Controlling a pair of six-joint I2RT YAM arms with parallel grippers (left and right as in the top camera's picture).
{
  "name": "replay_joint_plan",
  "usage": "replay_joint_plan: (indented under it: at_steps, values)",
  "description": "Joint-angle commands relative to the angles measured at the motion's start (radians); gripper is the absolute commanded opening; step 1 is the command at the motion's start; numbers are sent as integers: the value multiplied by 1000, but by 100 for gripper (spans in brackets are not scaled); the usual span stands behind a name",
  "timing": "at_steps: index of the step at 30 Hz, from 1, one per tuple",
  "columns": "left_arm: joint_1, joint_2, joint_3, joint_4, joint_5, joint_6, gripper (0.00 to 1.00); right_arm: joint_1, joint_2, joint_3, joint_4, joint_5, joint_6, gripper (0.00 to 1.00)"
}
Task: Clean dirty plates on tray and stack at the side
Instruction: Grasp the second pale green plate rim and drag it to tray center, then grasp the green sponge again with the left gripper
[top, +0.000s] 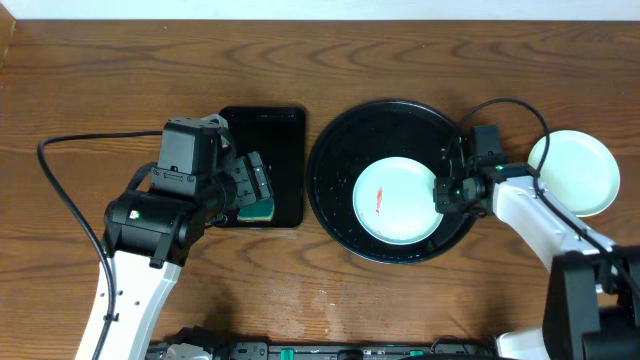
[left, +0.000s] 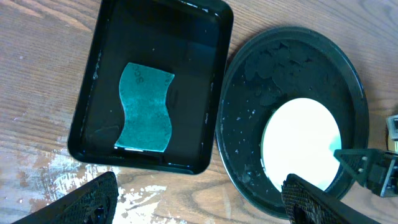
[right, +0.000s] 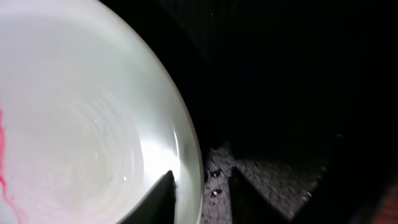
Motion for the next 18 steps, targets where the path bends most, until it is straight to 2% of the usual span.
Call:
replay_joint_plan:
  at_steps: [1,5,9,16,18]
  values:
    - [5,19,14,-18,8,44,84,-4,44,6,8,-39,-13,14]
    - [5,82,2,-68,-96,47,83,-4,50,6,12,-30,-10,1]
    - [5,184,-37,-58,-215,43,82,-4,48,6,23,-27,-7,1]
    - [5,468,-82,95,-224,43,78,-4,48,6,19,-27,-6,1]
    - [5,536,-82,148,-220,44,72,-4,48,6,20,-27,-6,1]
